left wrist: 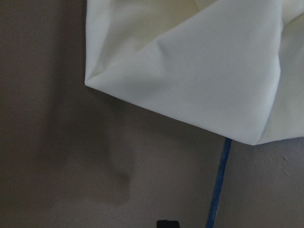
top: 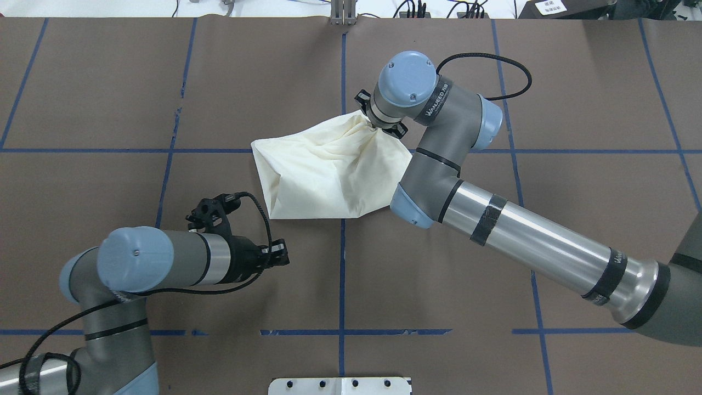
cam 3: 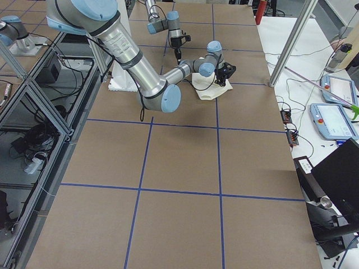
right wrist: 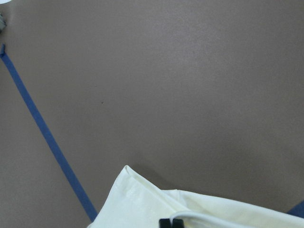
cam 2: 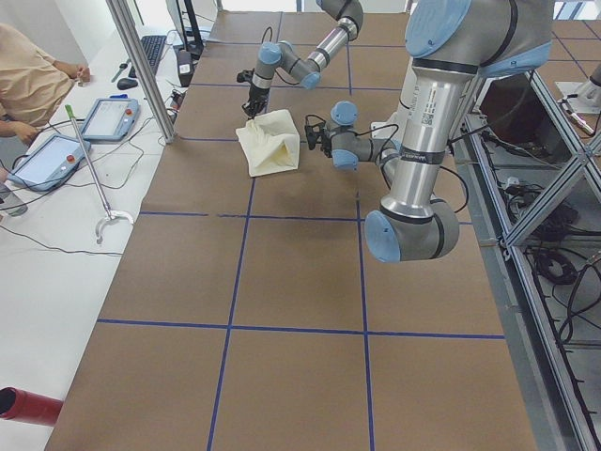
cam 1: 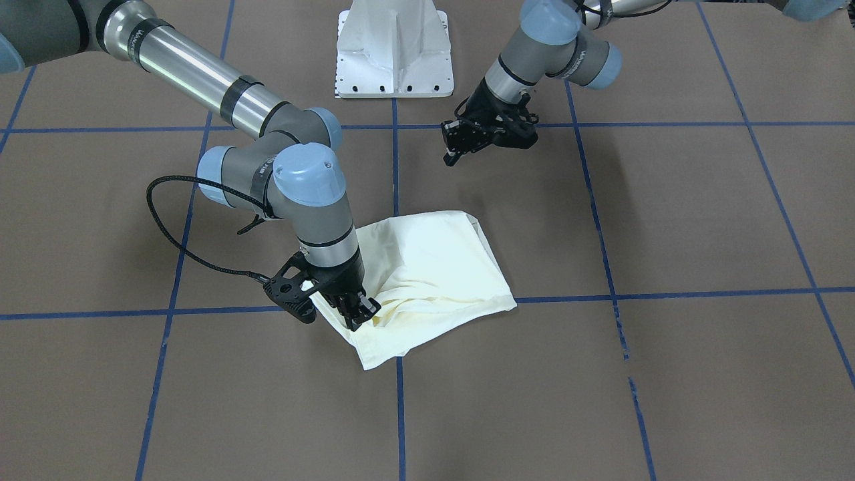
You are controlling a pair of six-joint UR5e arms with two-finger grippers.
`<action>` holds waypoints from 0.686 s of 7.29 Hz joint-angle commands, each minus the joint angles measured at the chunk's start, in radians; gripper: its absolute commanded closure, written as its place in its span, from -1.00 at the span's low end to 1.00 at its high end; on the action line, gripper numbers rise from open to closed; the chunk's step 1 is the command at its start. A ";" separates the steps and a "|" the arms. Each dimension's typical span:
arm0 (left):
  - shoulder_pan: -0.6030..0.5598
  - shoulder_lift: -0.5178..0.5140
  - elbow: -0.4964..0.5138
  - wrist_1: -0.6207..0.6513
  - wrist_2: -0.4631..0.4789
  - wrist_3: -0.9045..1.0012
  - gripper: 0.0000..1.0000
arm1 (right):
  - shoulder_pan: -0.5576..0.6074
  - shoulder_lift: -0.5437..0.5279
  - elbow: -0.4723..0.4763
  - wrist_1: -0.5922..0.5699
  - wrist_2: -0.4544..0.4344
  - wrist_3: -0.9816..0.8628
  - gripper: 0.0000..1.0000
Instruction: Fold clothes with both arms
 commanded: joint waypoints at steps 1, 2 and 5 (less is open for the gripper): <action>-0.063 0.009 0.028 0.005 0.036 -0.001 1.00 | 0.000 -0.001 0.000 -0.001 -0.002 0.000 1.00; -0.072 -0.040 0.082 0.006 0.088 -0.002 1.00 | 0.000 -0.001 0.000 -0.001 -0.002 0.000 1.00; -0.134 -0.130 0.184 -0.001 0.089 0.001 1.00 | 0.002 -0.001 0.000 -0.001 -0.002 0.000 1.00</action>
